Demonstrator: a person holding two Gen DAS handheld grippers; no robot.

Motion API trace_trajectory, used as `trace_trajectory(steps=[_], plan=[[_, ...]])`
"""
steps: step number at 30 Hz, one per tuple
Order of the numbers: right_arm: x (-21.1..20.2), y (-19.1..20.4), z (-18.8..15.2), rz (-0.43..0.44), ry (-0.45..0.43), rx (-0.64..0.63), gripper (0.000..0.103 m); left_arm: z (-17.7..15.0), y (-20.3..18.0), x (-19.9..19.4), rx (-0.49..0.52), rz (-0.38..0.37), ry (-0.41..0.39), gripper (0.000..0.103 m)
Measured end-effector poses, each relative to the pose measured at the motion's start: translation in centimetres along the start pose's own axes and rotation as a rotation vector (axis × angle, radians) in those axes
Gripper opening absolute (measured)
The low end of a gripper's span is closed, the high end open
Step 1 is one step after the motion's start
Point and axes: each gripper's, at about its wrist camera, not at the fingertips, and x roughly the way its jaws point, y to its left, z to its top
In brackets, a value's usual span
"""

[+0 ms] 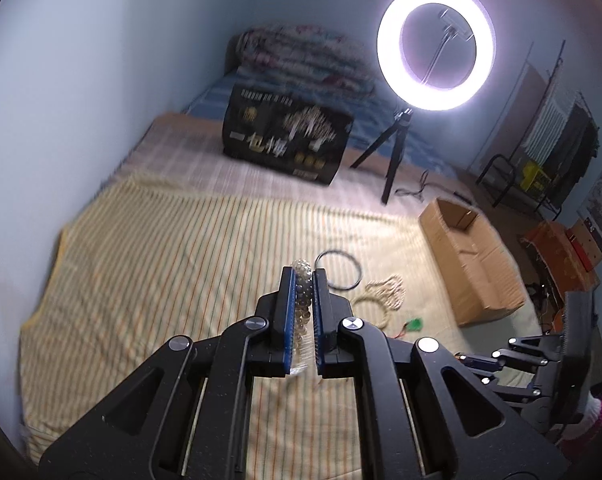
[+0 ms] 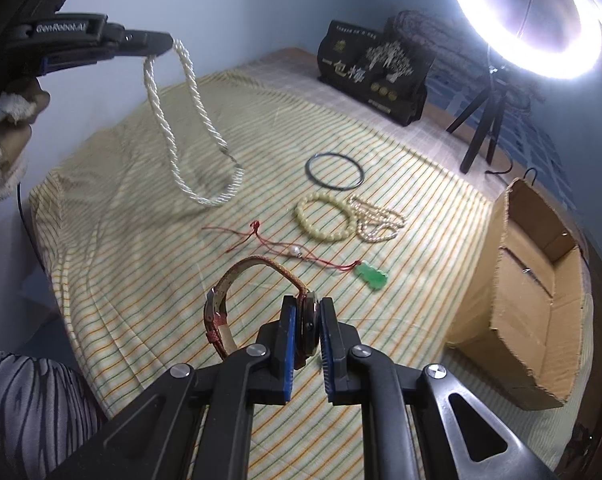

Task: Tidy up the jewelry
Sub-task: 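Carry watch in right tool and necklace in left tool over the cardboard box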

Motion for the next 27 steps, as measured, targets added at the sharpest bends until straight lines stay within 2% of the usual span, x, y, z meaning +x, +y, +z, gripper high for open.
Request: trace_trajectory(steps=[12, 27], plan=[[-4.0, -4.3, -0.2, -0.062, -0.055, 0.067, 0.009, 3.5, -4.9, -3.0, 0.106, -0.045, -0.053, 0.006], [-7.8, -16.1, -1.6, -0.187, -0.060, 0.234, 0.009, 5.8, -16.2, -0.7, 0.262, -0.166, -0.028, 0.006]])
